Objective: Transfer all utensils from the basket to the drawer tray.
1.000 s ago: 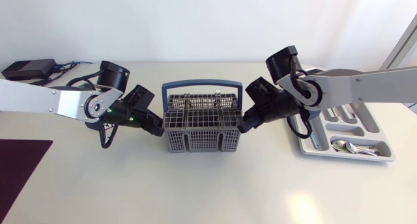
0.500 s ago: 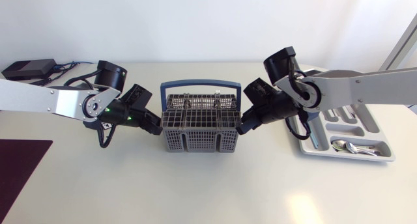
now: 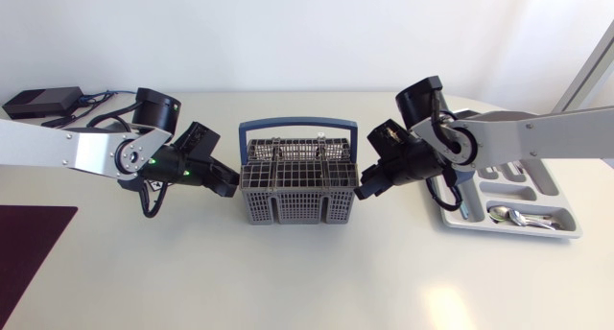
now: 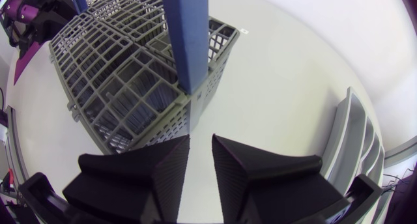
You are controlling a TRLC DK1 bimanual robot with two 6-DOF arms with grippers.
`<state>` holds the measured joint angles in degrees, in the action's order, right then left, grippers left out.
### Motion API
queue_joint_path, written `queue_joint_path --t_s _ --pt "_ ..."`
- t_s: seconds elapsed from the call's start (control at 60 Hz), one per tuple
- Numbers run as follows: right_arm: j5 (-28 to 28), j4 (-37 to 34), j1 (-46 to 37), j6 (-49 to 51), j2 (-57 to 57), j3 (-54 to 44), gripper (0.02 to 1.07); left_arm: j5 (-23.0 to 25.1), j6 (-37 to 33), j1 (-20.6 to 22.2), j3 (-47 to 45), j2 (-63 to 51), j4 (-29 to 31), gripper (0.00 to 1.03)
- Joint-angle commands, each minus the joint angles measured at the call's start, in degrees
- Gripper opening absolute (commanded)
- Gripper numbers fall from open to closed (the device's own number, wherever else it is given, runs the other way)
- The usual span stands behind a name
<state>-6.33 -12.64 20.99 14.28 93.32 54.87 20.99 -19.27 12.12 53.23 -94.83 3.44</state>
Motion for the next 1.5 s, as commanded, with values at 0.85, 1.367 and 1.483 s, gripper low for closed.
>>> queue_joint_path --t_s 0.85,1.367,1.483 --pt "6.6 0.8 -10.2 7.3 -38.5 -17.0 1.02 0.7 3.7 -11.9 -10.3 27.3 2.0 0.99" --pt "0.1 7.5 -27.2 5.8 -63.1 -34.1 1.02 -3.9 9.5 -10.8 -25.8 55.4 -1.8 0.99" --pt "0.5 7.9 -27.0 5.3 -66.4 -37.0 1.02 -4.1 12.8 -12.8 -28.8 57.6 -3.4 0.99"
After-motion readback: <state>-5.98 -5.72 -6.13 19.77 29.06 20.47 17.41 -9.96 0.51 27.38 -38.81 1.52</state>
